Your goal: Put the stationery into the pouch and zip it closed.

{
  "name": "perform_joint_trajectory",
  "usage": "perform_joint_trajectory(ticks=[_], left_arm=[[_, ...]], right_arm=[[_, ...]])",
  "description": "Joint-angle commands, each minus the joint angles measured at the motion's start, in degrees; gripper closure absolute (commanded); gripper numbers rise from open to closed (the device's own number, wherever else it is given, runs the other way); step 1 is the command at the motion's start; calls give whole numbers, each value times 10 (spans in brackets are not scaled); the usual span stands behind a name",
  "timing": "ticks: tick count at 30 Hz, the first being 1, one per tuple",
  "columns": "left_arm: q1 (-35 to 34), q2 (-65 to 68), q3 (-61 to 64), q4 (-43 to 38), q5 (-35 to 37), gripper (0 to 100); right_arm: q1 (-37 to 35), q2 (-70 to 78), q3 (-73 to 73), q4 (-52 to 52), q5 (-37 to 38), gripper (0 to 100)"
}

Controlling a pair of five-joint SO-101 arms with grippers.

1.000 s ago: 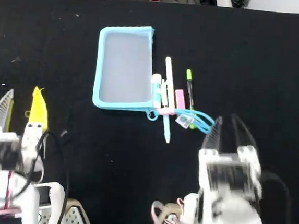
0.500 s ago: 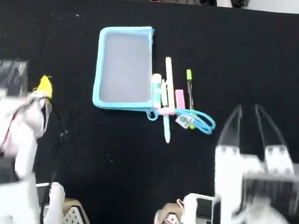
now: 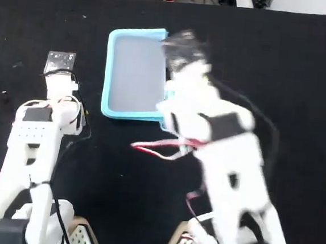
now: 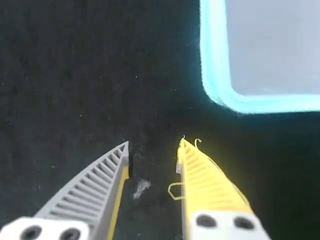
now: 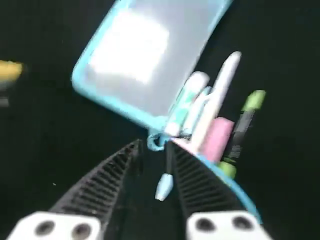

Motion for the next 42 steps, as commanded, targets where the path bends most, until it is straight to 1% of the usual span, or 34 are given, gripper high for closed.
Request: perform_joint_trajectory(ticks=[1,3,7,12,17,20,23,26,28,34,39,42], left_arm=[[-28,18,-11,-13,39,740],[-33,20,-7,-13,55,718],[-30,24,3,-15,60,744],[-26,18,42,-63,72,745],[-27,18,46,-66,75,745],[-27,18,46,-66,76,747],[-27,18,47,-66,92,747],[-27,18,52,-68,103,747],[-25,18,55,-69,102,747],[-24,18,51,-69,101,747],[-22,18,51,-69,100,747],[-22,18,51,-69,100,747]], right_arm=[[-40,70,63,-133,-33,811],[-55,99,97,-179,-33,769],[-58,121,145,-235,-39,788],[-60,105,186,-255,-33,790],[-44,78,262,-353,8,793],[-26,73,287,-397,14,794],[-16,90,284,-403,66,794],[-16,119,272,-399,142,794],[-2,134,255,-383,185,794],[57,163,211,-360,251,794],[62,175,222,-359,331,794],[67,184,223,-359,358,794]])
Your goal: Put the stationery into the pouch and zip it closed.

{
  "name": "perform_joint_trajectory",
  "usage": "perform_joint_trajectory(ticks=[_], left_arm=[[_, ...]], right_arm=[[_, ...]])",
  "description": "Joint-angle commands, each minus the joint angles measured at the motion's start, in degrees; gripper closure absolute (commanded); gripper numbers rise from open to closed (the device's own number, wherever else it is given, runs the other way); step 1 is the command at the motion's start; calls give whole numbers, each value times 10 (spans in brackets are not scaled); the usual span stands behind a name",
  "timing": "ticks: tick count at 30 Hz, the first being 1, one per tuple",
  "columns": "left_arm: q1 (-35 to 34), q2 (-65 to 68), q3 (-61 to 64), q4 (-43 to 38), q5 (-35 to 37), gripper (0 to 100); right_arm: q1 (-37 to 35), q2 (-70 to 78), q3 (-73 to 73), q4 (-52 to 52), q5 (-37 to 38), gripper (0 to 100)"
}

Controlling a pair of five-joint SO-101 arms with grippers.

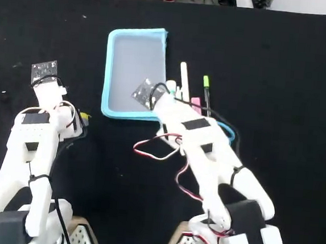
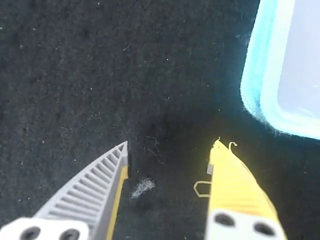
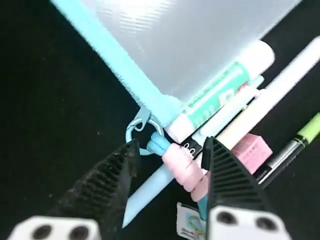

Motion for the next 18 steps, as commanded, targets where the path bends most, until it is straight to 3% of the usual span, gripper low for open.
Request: perform_joint_trajectory(ticks=[1,11,15,18], left_arm=[[4,-7,-7,-10,4,747],[4,-7,-7,-10,4,747],[4,-7,-7,-10,4,747],[4,-7,-7,-10,4,747]], right_arm=[[20,7,-23,4,33,794],[62,36,-30,4,67,800],[62,26,-32,4,57,976],[62,-22,-32,20,8,969]])
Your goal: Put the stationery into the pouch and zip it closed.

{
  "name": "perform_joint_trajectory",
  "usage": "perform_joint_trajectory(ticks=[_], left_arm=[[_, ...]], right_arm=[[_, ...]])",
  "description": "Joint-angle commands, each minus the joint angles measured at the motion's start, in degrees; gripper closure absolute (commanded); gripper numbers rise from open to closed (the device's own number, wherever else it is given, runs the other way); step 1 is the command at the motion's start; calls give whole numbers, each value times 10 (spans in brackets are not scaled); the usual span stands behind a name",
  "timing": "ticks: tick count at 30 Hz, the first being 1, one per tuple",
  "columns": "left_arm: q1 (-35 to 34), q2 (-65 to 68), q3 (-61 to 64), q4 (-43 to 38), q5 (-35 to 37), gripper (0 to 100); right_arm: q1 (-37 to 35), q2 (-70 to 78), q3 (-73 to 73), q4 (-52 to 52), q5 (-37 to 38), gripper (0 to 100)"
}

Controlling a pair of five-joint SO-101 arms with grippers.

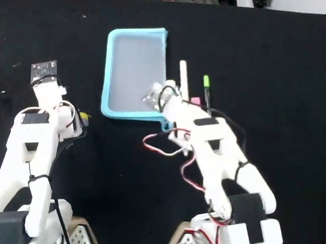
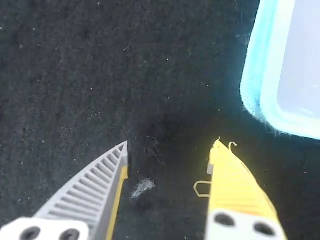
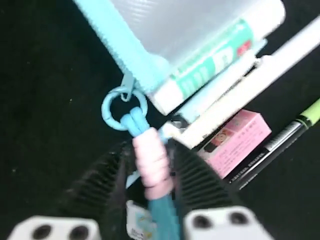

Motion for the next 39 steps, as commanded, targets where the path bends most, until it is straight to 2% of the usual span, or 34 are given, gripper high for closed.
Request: perform_joint_trajectory(ticks=[1,9,15,24,26,31,35,39], left_arm=[[4,-7,-7,-10,4,747],[3,-7,-5,-10,4,747],[0,-7,-5,-6,4,747],[-1,-7,-4,-4,4,747],[-2,-7,-7,2,4,747],[-37,-8,-36,45,3,747],[-80,-7,-49,49,-12,747],[-106,-7,-55,51,-19,747]], right_arm=[[8,-73,-28,35,-50,988],[-20,-269,13,131,-139,988],[-115,-284,91,163,-146,988],[-133,-284,102,207,-149,985],[-133,-283,91,207,-176,961],[-134,-284,44,219,-245,812],[-172,-279,11,225,-296,809],[-211,-279,44,188,-303,809]])
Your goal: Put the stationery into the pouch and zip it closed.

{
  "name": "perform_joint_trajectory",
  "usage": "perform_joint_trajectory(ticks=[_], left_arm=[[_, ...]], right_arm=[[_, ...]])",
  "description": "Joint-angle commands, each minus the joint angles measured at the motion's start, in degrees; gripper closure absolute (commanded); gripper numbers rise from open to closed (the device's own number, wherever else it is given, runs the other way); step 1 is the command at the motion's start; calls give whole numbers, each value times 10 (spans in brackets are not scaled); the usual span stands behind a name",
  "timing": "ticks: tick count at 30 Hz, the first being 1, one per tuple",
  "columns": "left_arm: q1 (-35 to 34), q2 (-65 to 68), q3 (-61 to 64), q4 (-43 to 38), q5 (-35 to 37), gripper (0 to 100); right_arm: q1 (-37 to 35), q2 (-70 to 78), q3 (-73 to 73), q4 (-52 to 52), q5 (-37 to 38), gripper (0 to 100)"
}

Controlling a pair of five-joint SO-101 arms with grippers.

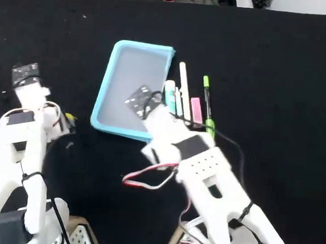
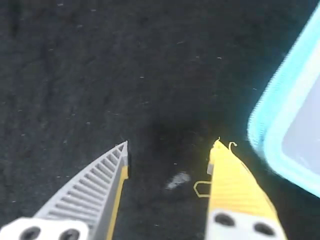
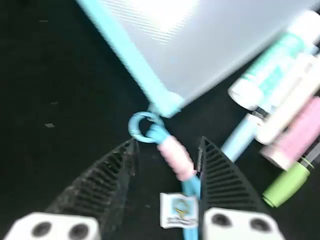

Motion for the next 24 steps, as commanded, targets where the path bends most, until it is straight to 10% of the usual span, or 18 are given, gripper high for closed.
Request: perform_joint_trajectory(ticks=[1,7,14,24], left_arm=[[-23,-7,-40,4,-9,747],[-29,-7,-40,4,-8,747],[-25,-7,-37,4,-7,747],[-8,-7,-36,4,-7,747]], right_arm=[[-18,-14,15,-56,-10,809],[-16,-4,120,-205,-75,809],[-18,108,35,-139,-32,808],[16,171,-10,-131,193,808]])
